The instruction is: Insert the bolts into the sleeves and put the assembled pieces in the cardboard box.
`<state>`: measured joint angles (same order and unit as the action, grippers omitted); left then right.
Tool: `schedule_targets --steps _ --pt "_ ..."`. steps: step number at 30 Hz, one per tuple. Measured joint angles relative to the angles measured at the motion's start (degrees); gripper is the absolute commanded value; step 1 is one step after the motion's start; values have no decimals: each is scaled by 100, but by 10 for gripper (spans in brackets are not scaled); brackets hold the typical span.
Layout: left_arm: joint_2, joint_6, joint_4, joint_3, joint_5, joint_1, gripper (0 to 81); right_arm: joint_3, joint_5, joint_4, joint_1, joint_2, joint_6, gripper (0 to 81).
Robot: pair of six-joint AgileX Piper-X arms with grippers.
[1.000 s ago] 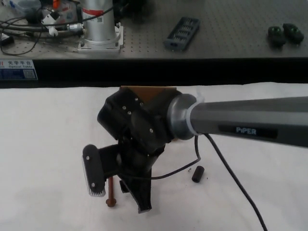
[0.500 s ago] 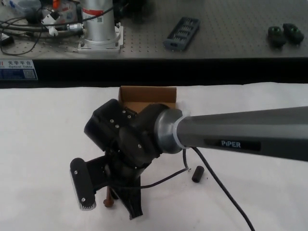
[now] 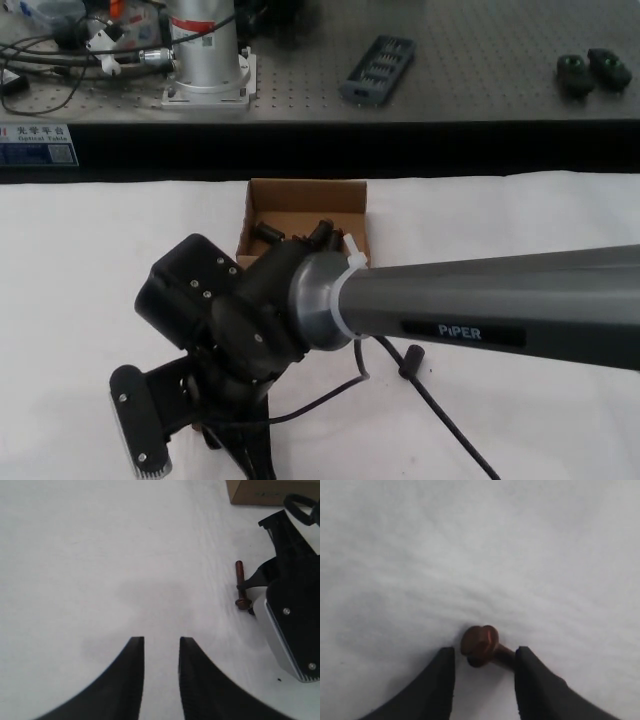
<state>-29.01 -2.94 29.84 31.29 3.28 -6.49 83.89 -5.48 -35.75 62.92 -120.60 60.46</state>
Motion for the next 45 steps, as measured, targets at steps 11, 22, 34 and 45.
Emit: schedule_targets --steps 11,22,34,45 --pt "0 0 8 0 186 0 182 0 144 37 40 0 -7 249" --pt "0 0 321 -13 203 0 182 0 240 501 48 -15 -736 7" --pt "0 0 345 -89 203 0 182 0 189 679 48 -15 -2035 98" --pt "0 0 345 -89 210 0 182 0 362 679 5 -15 -877 312"
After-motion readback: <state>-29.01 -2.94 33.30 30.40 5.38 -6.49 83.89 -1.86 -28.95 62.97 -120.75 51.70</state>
